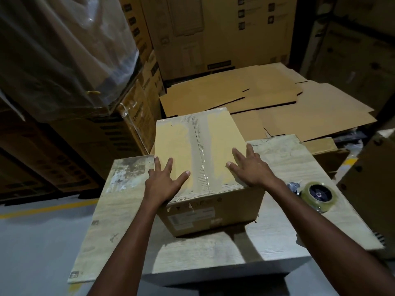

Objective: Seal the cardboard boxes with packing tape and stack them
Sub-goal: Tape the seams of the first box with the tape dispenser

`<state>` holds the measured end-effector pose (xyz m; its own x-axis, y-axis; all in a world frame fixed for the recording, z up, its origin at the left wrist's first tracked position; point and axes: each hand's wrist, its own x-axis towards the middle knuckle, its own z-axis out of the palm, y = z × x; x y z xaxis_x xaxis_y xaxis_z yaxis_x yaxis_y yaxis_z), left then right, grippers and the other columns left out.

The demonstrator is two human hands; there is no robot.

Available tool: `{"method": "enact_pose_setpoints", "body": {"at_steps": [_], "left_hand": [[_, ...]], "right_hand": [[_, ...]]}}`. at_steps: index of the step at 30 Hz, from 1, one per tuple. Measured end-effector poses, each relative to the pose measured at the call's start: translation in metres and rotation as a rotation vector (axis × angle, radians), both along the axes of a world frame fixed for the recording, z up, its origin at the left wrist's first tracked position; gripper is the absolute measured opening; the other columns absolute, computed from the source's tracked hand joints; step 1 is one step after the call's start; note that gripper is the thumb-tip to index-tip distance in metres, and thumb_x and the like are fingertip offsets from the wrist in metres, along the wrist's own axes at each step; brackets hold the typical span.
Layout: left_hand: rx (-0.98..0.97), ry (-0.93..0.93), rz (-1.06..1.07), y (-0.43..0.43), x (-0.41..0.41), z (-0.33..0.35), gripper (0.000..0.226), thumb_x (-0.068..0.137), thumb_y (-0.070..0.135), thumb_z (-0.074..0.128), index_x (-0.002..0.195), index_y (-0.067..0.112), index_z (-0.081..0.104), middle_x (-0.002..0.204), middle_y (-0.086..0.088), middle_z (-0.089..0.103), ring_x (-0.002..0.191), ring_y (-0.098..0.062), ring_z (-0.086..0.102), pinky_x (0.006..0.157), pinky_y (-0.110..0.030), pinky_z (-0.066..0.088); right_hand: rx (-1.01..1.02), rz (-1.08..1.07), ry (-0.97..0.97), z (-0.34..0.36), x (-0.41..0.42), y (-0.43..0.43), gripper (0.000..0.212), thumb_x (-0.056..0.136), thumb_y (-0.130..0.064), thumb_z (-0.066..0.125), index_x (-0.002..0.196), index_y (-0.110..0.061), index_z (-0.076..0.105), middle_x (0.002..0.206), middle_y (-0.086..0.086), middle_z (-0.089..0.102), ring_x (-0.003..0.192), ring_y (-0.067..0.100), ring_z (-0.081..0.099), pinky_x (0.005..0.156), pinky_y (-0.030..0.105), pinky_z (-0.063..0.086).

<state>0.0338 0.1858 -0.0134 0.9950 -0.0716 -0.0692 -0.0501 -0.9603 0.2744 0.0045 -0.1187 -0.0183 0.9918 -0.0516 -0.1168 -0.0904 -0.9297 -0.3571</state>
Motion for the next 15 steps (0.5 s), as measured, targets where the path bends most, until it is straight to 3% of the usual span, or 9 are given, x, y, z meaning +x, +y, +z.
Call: {"method": "enact_pose_setpoints", "body": {"at_steps": [6, 8, 11, 13, 15], "left_hand": [[0.041, 0.009, -0.007, 0.001, -0.001, 0.004, 0.094, 0.086, 0.090, 0.029, 0.162, 0.036, 0.017, 0.171, -0.010, -0.003, 0.154, -0.042, 0.010, 0.119, -0.062, 0.018], [0.076, -0.078, 0.006, -0.010, -0.005, 0.004, 0.086, 0.093, 0.082, 0.025, 0.159, 0.028, 0.031, 0.170, -0.013, 0.010, 0.154, -0.037, 0.011, 0.119, -0.063, 0.014], [0.024, -0.294, -0.018, -0.046, -0.022, 0.004, 0.073, 0.101, 0.068, 0.026, 0.142, 0.016, 0.057, 0.162, -0.015, 0.035, 0.150, -0.032, 0.025, 0.117, -0.058, 0.022], [-0.018, -0.369, -0.078, -0.080, -0.038, 0.004, 0.070, 0.101, 0.064, 0.030, 0.138, 0.013, 0.062, 0.155, -0.014, 0.046, 0.146, -0.031, 0.034, 0.116, -0.053, 0.026], [-0.061, -0.394, -0.141, -0.118, -0.053, 0.003, 0.068, 0.100, 0.063, 0.035, 0.134, 0.012, 0.065, 0.151, -0.012, 0.052, 0.143, -0.028, 0.040, 0.116, -0.050, 0.027]], "right_hand": [[0.042, 0.020, 0.032, 0.002, 0.001, -0.007, 0.075, 0.103, -0.068, 0.032, 0.165, -0.031, 0.014, 0.172, 0.017, -0.009, 0.155, 0.043, 0.016, 0.116, 0.056, 0.033], [0.140, -0.016, -0.054, -0.001, -0.004, -0.017, 0.070, 0.104, -0.064, 0.037, 0.162, -0.026, 0.028, 0.172, 0.016, 0.008, 0.153, 0.039, 0.026, 0.116, 0.052, 0.034], [0.387, -0.174, -0.337, -0.009, -0.032, -0.040, 0.058, 0.105, -0.053, 0.047, 0.148, -0.015, 0.054, 0.158, 0.014, 0.046, 0.145, 0.031, 0.042, 0.115, 0.047, 0.038], [0.504, -0.311, -0.494, -0.018, -0.057, -0.061, 0.046, 0.105, -0.044, 0.054, 0.136, -0.012, 0.065, 0.141, 0.010, 0.063, 0.128, 0.026, 0.058, 0.104, 0.043, 0.049], [0.628, -0.501, -0.551, -0.031, -0.085, -0.087, 0.036, 0.105, -0.038, 0.058, 0.126, -0.011, 0.070, 0.126, 0.008, 0.071, 0.109, 0.023, 0.065, 0.088, 0.035, 0.051]]}}
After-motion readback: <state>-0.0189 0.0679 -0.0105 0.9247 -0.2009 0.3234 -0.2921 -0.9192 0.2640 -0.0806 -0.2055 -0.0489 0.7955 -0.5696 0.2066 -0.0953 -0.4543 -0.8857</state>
